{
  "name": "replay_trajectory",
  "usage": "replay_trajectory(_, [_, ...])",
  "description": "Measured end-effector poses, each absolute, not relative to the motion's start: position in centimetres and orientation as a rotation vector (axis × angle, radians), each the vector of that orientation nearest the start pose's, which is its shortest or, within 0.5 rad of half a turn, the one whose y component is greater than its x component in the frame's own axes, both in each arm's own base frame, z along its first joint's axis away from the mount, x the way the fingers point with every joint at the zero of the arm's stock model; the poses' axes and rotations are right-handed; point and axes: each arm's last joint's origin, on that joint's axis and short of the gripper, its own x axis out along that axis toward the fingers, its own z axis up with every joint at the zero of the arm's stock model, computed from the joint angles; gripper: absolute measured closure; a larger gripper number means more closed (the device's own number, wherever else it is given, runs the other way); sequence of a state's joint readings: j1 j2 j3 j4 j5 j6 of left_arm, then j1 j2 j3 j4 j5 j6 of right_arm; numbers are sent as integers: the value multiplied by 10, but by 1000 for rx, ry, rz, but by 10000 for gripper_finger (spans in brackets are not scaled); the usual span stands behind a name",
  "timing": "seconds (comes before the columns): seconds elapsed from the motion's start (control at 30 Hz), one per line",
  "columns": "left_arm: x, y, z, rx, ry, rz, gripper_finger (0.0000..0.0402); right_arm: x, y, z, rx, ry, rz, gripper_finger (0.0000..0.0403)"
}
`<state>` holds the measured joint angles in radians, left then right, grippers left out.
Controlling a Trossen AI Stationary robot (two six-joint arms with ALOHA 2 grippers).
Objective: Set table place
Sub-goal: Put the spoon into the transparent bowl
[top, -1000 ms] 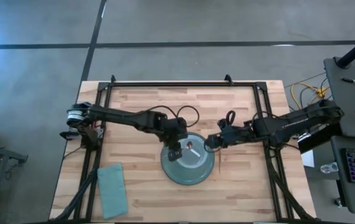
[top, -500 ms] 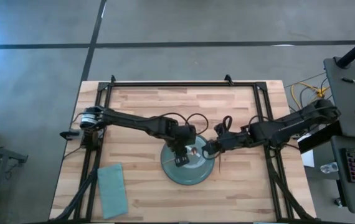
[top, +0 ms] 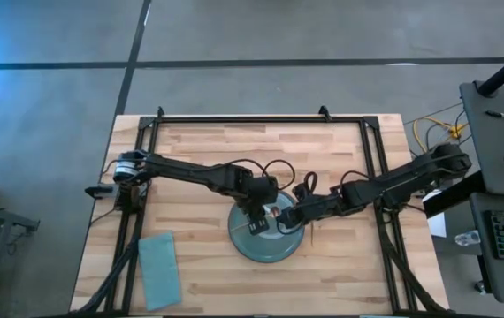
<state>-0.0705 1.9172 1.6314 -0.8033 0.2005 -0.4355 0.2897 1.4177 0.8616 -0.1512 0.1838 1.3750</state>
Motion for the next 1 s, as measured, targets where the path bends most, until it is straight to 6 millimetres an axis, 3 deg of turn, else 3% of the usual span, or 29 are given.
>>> replay_trajectory(0.3, [405,-34,256,-464,1118,-4,401,285,78,219,1130,613,-404,238])
replay_trajectory(1.0, [407,-34,258,-470,1092,-10,402,287,71,218,1115,589,-450,346])
